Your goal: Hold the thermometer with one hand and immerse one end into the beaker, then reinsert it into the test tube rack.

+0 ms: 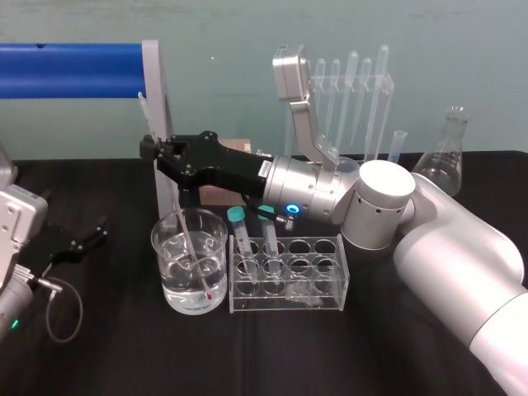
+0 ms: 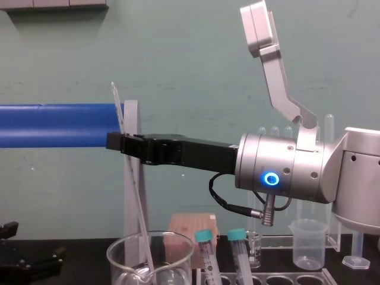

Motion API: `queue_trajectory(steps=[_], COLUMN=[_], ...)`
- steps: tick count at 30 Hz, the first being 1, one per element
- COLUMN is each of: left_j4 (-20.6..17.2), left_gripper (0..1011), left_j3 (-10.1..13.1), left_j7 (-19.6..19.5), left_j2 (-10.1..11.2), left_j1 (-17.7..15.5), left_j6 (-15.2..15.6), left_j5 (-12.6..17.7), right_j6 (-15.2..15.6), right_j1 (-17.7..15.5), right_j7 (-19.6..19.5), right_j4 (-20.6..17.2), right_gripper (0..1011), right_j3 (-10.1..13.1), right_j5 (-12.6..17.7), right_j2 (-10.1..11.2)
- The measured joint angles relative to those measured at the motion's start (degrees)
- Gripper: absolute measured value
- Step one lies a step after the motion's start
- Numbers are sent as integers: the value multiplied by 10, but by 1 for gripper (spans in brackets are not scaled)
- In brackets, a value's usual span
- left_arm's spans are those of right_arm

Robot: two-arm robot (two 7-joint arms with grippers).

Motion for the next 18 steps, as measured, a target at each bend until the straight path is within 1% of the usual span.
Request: queue_trajectory(steps=[18], left_j4=[0], left_gripper=[1008], left_j3=[0], left_j7=[0], left_j2=[0], left_j1=[0], left_j6=[0], left_j5=[0], right_j6=[-2], right_j1=[2], right_j7=[2], right_j4=[6], right_gripper=[56], right_j3=[-2], right_j5=[-1], right_j2=[-2])
